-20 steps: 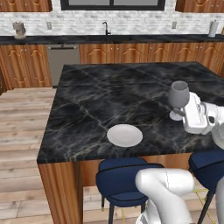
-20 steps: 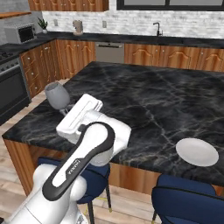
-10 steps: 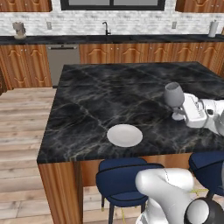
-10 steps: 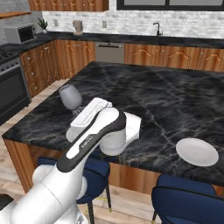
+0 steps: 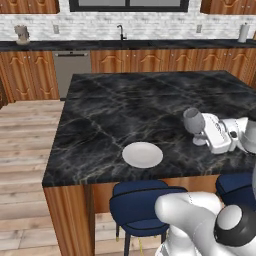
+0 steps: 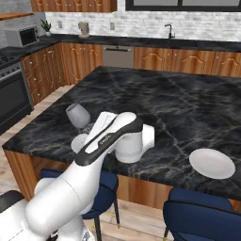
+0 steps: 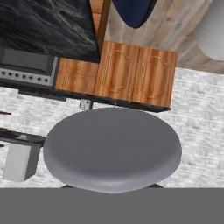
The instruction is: Retrieve the wine glasses from the counter and place one next to each plate.
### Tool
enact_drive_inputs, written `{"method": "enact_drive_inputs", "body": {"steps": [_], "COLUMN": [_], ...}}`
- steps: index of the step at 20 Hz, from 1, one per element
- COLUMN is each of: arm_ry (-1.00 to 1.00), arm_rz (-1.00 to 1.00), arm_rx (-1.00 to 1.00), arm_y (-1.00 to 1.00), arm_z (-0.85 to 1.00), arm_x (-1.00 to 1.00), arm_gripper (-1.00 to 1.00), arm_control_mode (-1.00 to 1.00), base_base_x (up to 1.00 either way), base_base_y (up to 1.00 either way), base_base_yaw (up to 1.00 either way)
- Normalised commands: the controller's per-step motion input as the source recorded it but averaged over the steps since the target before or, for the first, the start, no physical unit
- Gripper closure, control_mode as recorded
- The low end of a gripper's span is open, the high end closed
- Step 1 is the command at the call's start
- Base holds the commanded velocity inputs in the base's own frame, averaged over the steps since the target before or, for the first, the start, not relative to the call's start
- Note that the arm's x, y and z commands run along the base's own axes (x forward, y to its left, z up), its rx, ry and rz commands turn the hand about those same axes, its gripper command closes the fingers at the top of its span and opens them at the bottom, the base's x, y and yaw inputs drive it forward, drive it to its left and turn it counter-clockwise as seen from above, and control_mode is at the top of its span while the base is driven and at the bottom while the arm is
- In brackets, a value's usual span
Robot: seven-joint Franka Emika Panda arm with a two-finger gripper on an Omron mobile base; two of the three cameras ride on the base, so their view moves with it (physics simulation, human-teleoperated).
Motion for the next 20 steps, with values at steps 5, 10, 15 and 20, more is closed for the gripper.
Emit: {"method": "enact_drive_inputs", "body": {"steps": [5,10,15,20], "arm_ry": [0.05,0.07,0.0,0.01], "arm_rz": [0.0,0.0,0.0,0.0], "arm_rx": [-0.1,0.0,0.0,0.0], "arm_y": [0.01,0.0,0.12,0.0], "arm_z": [-0.2,-0.26,-0.31,-0.23], "arm_x": [0.19,0.06,0.02,0.21], "arm_gripper": [1.0,1.0,1.0,1.0], "arm_control_mode": [-1.0,-1.0,-1.0,-1.0], "base_base_x": [0.0,0.0,0.0,0.0], "base_base_y": [0.0,0.0,0.0,0.0], "base_base_yaw": [0.0,0.0,0.0,0.0]}}
